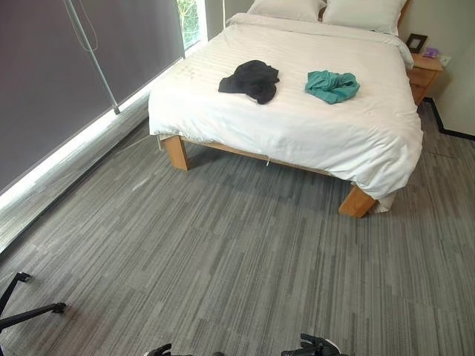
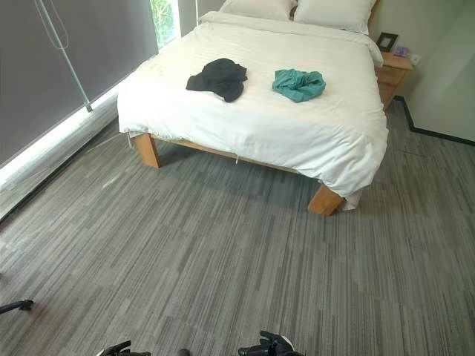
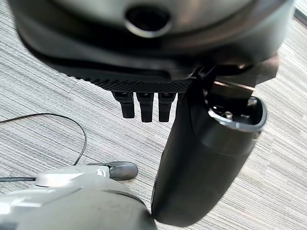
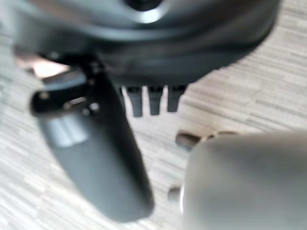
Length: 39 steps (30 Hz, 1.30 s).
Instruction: Pick up bed clothes into laundry basket.
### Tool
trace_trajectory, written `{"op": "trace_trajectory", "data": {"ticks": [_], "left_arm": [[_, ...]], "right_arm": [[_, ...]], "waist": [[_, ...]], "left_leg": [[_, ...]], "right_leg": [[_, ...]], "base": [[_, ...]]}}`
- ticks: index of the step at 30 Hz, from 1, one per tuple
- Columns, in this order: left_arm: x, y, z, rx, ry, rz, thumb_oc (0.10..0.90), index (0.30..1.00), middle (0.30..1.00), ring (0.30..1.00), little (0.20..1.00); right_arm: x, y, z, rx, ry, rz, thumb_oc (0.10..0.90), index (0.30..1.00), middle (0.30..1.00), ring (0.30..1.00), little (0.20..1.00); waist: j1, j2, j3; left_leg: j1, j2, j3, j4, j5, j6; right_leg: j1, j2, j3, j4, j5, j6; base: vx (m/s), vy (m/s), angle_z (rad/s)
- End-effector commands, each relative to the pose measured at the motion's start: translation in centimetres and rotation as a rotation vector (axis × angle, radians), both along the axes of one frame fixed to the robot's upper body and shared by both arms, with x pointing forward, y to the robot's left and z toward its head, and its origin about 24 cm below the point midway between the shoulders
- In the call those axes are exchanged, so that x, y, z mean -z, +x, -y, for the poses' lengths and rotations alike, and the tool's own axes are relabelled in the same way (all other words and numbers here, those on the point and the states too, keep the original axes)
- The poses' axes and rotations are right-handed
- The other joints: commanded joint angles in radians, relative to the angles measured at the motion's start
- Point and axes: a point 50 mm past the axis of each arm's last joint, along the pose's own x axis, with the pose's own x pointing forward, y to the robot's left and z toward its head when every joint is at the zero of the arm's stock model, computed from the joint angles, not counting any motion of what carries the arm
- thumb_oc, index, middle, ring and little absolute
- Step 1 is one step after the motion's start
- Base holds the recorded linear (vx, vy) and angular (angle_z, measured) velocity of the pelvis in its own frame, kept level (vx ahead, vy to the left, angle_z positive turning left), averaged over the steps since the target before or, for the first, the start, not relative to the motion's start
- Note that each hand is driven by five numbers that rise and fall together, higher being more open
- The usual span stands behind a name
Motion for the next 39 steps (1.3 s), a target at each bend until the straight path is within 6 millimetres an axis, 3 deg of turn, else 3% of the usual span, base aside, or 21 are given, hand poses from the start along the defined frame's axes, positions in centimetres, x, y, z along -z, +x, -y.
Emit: {"op": "trace_trajectory", "data": {"ticks": [1,2,3,5,6,7,8,9,11,12,13,14,15,17,18,19,22,27,33,39], "left_arm": [[0.0,0.6,0.1,0.033,0.007,-0.015,0.8,0.9,0.9,0.9,0.9],[0.0,0.4,0.0,-0.004,0.0,-0.01,0.8,0.9,0.9,0.9,0.9],[-0.1,0.1,-0.9,-0.17,-0.003,0.016,0.8,0.9,0.9,0.9,0.9],[-0.5,0.7,-2.0,-0.261,0.021,0.068,0.8,0.9,0.9,0.9,0.9],[-1.0,1.8,-2.7,-0.328,0.031,0.132,0.8,0.9,0.9,0.9,0.9],[-1.0,1.8,-2.7,-0.328,0.031,0.132,0.8,0.9,0.9,0.9,0.9],[-2.2,4.1,-3.9,-0.379,0.052,0.26,0.8,0.9,0.9,0.9,0.9],[-4.4,7.6,-5.0,-0.378,0.05,0.453,0.8,0.9,0.9,0.9,0.9],[-6.8,10.1,-5.8,-0.337,0.045,0.607,0.8,0.9,0.9,0.9,0.9],[-6.8,10.1,-5.8,-0.337,0.045,0.606,0.8,0.9,0.9,0.9,0.9],[-9.1,12.0,-6.2,-0.255,0.045,0.726,0.8,0.9,0.9,0.9,0.9],[-9.1,12.0,-6.2,-0.255,0.045,0.725,0.8,0.9,0.9,0.9,0.9],[-11.9,13.7,-6.4,-0.2,0.036,0.872,0.8,0.9,0.9,0.9,0.9],[-12.7,14.0,-6.1,-0.18,0.034,0.916,0.8,0.9,0.9,0.9,0.9],[-14.2,15.0,-5.6,-0.156,-0.006,1.009,0.8,0.9,0.9,0.9,0.9],[-14.7,15.7,-3.9,-0.133,-0.072,1.056,0.8,0.9,0.9,0.9,0.9],[-16.1,16.1,-3.0,-0.114,-0.121,1.136,0.8,0.9,0.9,0.9,0.9],[-15.2,15.9,-1.0,-0.16,-0.22,1.131,0.8,0.9,0.9,0.9,0.9],[-12.0,13.4,1.5,-0.309,-0.308,1.004,0.8,0.9,0.9,0.9,0.9],[-12.6,13.6,0.8,-0.237,-0.25,1.019,0.8,0.9,0.9,0.9,0.9]], "right_arm": [[0.4,-2.4,-0.7,-0.007,0.042,-0.035,0.8,0.9,0.9,0.9,0.9],[0.5,-2.6,-0.7,0.042,0.055,-0.031,0.8,0.9,0.9,0.9,0.9],[0.0,-1.4,-0.4,0.264,0.111,0.068,0.8,0.9,0.9,0.9,0.9],[-1.0,0.6,0.1,0.339,0.12,0.17,0.8,0.9,0.9,0.9,0.9],[-2.2,2.7,0.5,0.409,0.149,0.282,0.8,0.9,0.9,0.9,0.9],[-2.2,2.7,0.5,0.409,0.148,0.281,0.8,0.9,0.9,0.9,0.9],[-5.1,6.9,1.4,0.482,0.188,0.485,0.8,0.9,0.9,0.9,0.9],[-6.7,8.6,3.3,0.509,0.173,0.576,0.8,0.9,0.9,0.9,0.9],[-9.4,11.2,3.9,0.478,0.185,0.715,0.8,0.9,0.9,0.9,0.9],[-9.4,11.2,3.9,0.479,0.185,0.715,0.8,0.9,0.9,0.9,0.9],[-11.9,13.2,4.5,0.429,0.192,0.829,0.8,0.9,0.9,0.9,0.9],[-11.9,13.2,4.5,0.429,0.192,0.829,0.8,0.9,0.9,0.9,0.9],[-13.8,14.1,4.3,0.408,0.229,0.921,0.8,0.9,0.9,0.9,0.9],[-14.2,14.3,4.1,0.393,0.247,0.942,0.8,0.9,0.9,0.9,0.9],[-15.1,14.8,6.7,0.45,0.253,0.984,0.8,0.9,0.9,0.9,0.9],[-14.5,15.1,5.0,0.423,0.309,0.978,0.8,0.9,0.9,0.9,0.9],[-15.6,14.9,3.3,0.323,0.372,1.034,0.8,0.9,0.9,0.9,0.9],[-14.7,13.8,2.0,0.335,0.409,1.012,0.8,0.9,0.9,0.9,0.9],[-14.4,11.4,1.7,0.387,0.295,1.038,0.8,0.9,0.9,0.9,0.9],[-15.2,11.5,1.3,0.251,0.234,1.054,0.8,0.9,0.9,0.9,0.9]], "waist": [[0.008,-0.006,0.029],[0.009,-0.007,0.028],[0.007,-0.009,0.022],[0.007,-0.007,0.018],[0.005,-0.004,0.016],[0.006,-0.004,0.016],[0.006,0.001,0.017],[0.01,0.01,0.019],[0.016,0.018,0.023],[0.016,0.018,0.023],[0.021,0.022,0.025],[0.021,0.022,0.026],[0.018,0.021,0.028],[0.02,0.02,0.026],[0.027,0.018,0.024],[0.038,0.019,0.021],[0.043,0.017,0.02],[0.044,0.014,0.021],[0.028,0.015,0.028],[0.02,0.017,0.032]], "left_leg": [[-0.018,0.101,-0.012,0.002,0.0,-0.124],[-0.018,0.101,-0.011,0.002,-0.001,-0.124],[-0.015,0.102,-0.009,0.002,-0.004,-0.125],[-0.005,0.103,-0.003,0.002,-0.008,-0.127],[-0.004,0.102,-0.001,0.002,-0.009,-0.128],[-0.003,0.103,0.0,0.002,-0.01,-0.128],[0.001,0.103,0.003,0.002,-0.01,-0.13],[0.001,0.102,0.001,0.002,-0.01,-0.13],[0.0,0.1,-0.001,0.002,-0.009,-0.129],[0.001,0.1,0.0,0.002,-0.009,-0.129],[0.001,0.098,0.0,0.002,-0.008,-0.128],[0.002,0.098,0.0,0.002,-0.009,-0.128],[0.003,0.098,0.004,0.002,-0.01,-0.129],[0.003,0.097,0.006,0.002,-0.011,-0.128],[0.008,0.096,0.001,0.002,-0.014,-0.129],[0.001,0.093,-0.006,0.002,-0.013,-0.126],[0.0,0.09,-0.012,0.002,-0.015,-0.124],[0.003,0.085,-0.009,0.002,-0.02,-0.12],[0.003,0.081,-0.006,0.002,-0.023,-0.113],[0.001,0.079,0.001,0.002,-0.02,-0.111]], "right_leg": [[0.011,-0.131,-0.036,0.003,-0.009,0.159],[0.01,-0.131,-0.036,0.003,-0.01,0.159],[0.012,-0.13,-0.034,0.003,-0.013,0.161],[0.019,-0.131,-0.033,0.003,-0.015,0.163],[0.018,-0.131,-0.031,0.003,-0.014,0.164],[0.019,-0.131,-0.03,0.003,-0.015,0.164],[0.021,-0.133,-0.028,0.003,-0.011,0.165],[0.02,-0.134,-0.031,0.003,-0.008,0.166],[0.019,-0.136,-0.031,0.003,-0.004,0.166],[0.019,-0.136,-0.031,0.003,-0.004,0.166],[0.021,-0.139,-0.031,0.003,-0.001,0.168],[0.022,-0.139,-0.031,0.003,-0.001,0.168],[0.021,-0.141,-0.03,0.003,0.001,0.169],[0.021,-0.143,-0.029,0.003,0.002,0.17],[0.028,-0.145,-0.034,0.003,-0.001,0.171],[0.024,-0.149,-0.039,0.003,0.001,0.172],[0.027,-0.156,-0.046,0.003,0.001,0.172],[0.032,-0.159,-0.047,0.003,0.001,0.171],[0.035,-0.166,-0.049,0.003,0.0,0.174],[0.026,-0.167,-0.039,0.003,0.005,0.177]], "base": [[0.01,0.013,0.04],[0.03,0.023,0.03],[0.04,0.018,0.02],[0.02,0.012,0.0],[0.0,0.0,0.0],[0.0,0.036,-0.02],[-0.02,0.047,-0.02],[-0.03,0.059,0.0],[-0.02,0.025,-0.01],[-0.03,0.027,0.01],[0.0,0.0,0.0],[-0.04,0.029,0.0],[0.0,0.0,0.0],[0.0,0.0,0.0],[0.01,0.006,-0.05],[0.0,0.0,0.0],[0.0,0.011,0.06],[0.0,0.002,0.0],[0.0,0.001,0.01],[0.0,0.003,-0.01]]}}
